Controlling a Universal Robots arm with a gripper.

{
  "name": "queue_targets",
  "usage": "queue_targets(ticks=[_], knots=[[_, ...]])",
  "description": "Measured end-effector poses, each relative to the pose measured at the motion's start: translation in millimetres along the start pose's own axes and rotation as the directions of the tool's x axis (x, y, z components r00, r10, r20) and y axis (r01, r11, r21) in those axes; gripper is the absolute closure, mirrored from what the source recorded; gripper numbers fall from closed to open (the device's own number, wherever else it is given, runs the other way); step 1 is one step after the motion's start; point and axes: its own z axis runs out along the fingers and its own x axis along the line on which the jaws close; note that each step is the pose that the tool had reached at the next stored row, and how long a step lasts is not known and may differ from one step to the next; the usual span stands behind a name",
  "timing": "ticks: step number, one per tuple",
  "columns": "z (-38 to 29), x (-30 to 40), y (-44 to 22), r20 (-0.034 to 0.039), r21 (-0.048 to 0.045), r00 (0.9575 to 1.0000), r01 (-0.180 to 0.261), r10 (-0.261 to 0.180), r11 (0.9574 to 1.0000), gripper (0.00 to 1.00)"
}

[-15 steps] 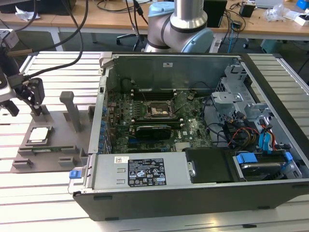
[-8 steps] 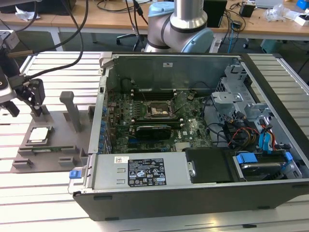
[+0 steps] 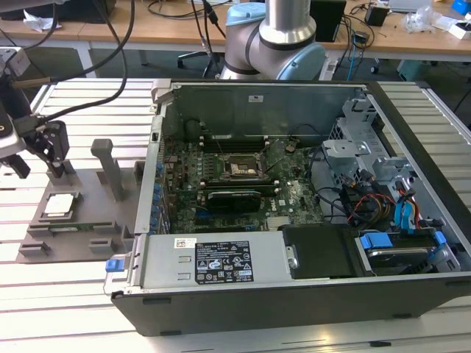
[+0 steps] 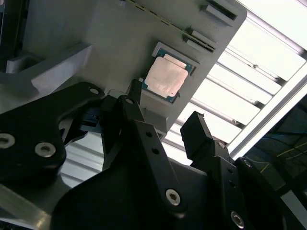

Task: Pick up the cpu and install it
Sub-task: 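Pick up the cpu and move it towards the insertion slot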

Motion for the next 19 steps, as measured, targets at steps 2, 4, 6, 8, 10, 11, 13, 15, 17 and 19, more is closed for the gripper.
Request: queue_targets(ticks=[2, 4, 6, 8, 10, 11, 13, 15, 17, 19], knots=[[0.6, 0.0, 0.0, 0.0, 0.0, 1.0, 0.0, 0.0, 1.0, 0.4], [1.0, 0.0, 0.0, 0.0, 0.0001, 1.0, 0.0, 0.0, 1.0, 0.4], [1.5, 0.0, 0.0, 0.0, 0.0, 1.0, 0.0, 0.0, 1.0, 0.4], [2.0, 0.1, 0.0, 0.0, 0.0, 1.0, 0.0, 0.0, 1.0, 0.4], [2.5, 0.1, 0.0, 0.0, 0.0, 1.0, 0.0, 0.0, 1.0, 0.4], [2.6, 0.1, 0.0, 0.0, 0.0, 1.0, 0.0, 0.0, 1.0, 0.4], [2.9, 0.1, 0.0, 0.0, 0.0, 1.0, 0.0, 0.0, 1.0, 0.4], [3.2, 0.1, 0.0, 0.0, 0.0, 1.0, 0.0, 0.0, 1.0, 0.4], [4.4, 0.1, 0.0, 0.0004, -0.0002, 1.0, 0.0, 0.0, 1.0, 0.4], [6.1, 0.2, 0.0, 0.0001, 0.0004, 1.0, 0.0, 0.0, 1.0, 0.4]])
